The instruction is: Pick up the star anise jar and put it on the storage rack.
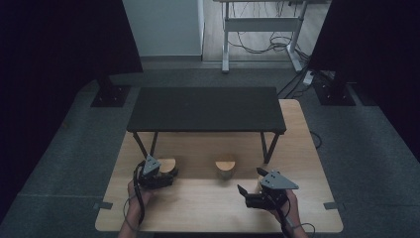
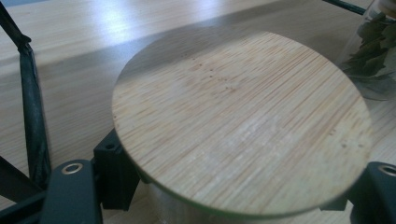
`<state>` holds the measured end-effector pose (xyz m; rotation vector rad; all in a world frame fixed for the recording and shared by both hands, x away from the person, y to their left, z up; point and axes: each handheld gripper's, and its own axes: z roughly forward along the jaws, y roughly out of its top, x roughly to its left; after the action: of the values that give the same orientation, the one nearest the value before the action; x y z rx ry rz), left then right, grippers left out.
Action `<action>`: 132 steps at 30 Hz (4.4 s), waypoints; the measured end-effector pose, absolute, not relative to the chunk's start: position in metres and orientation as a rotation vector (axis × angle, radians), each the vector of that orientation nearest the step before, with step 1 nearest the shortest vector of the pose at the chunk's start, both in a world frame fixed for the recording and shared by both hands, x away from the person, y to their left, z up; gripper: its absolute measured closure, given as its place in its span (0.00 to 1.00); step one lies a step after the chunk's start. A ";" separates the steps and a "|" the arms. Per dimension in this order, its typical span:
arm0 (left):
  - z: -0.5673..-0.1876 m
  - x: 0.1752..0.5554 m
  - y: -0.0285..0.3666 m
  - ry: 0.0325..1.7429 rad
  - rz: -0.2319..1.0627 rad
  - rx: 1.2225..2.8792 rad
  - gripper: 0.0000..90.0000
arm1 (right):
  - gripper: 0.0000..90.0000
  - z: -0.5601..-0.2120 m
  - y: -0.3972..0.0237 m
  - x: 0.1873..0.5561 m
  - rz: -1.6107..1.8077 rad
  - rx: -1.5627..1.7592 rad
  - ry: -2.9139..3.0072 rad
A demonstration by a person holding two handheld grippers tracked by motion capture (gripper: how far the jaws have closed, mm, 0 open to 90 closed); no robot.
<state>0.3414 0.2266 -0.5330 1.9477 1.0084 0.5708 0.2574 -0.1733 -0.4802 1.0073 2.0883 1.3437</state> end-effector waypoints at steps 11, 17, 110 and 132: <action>-0.514 0.329 0.233 0.974 0.581 1.921 0.28 | 0.12 -0.480 -0.171 0.256 1.336 0.993 2.097; -0.503 0.322 0.237 0.959 0.585 1.914 0.28 | 0.12 -0.480 -0.171 0.256 1.338 0.990 2.094; -0.383 0.258 0.207 0.705 0.535 1.841 0.28 | 0.13 -0.485 -0.170 0.256 1.365 1.021 2.054; -0.368 0.269 0.210 0.711 0.542 1.830 0.28 | 0.13 -0.486 -0.170 0.256 1.357 1.021 2.062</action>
<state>0.2688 0.2101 -0.3677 1.8303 0.7115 0.5419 0.2562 -0.1702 -0.4861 1.0212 2.0617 1.3569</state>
